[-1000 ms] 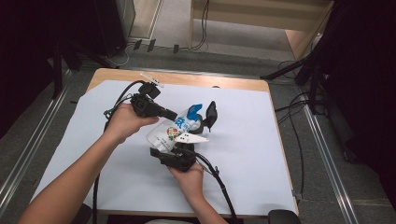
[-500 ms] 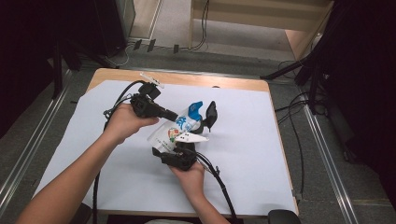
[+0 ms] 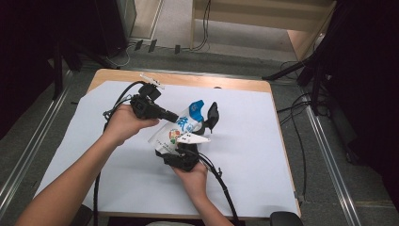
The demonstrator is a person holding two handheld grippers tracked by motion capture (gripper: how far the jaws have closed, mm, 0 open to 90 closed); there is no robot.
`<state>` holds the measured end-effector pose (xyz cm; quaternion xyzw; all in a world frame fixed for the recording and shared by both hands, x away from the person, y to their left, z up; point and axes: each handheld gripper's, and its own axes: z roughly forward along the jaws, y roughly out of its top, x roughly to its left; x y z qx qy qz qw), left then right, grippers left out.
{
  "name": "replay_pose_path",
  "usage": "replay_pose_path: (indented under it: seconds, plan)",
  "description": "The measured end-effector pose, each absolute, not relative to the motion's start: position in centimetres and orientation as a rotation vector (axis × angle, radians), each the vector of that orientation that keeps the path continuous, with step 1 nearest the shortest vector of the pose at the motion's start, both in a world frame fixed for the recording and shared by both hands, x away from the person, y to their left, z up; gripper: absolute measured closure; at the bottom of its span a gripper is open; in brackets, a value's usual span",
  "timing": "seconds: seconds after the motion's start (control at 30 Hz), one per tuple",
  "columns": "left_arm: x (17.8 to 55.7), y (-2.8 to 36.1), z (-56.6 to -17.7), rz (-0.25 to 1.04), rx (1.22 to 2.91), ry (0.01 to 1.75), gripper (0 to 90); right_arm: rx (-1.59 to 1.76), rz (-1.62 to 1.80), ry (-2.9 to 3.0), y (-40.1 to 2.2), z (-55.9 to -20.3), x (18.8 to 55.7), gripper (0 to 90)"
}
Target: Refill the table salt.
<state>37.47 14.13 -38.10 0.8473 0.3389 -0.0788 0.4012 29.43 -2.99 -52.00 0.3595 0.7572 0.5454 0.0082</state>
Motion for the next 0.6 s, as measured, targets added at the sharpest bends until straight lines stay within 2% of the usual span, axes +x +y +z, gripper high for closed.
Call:
replay_pose_path:
  seconds: [0.6]
  plan:
    - [36.68, 15.10, -37.79, -0.187, 2.149, 0.846, 90.0, 1.108, 1.614, 2.355, -3.25, -52.57, 29.75, 57.4]
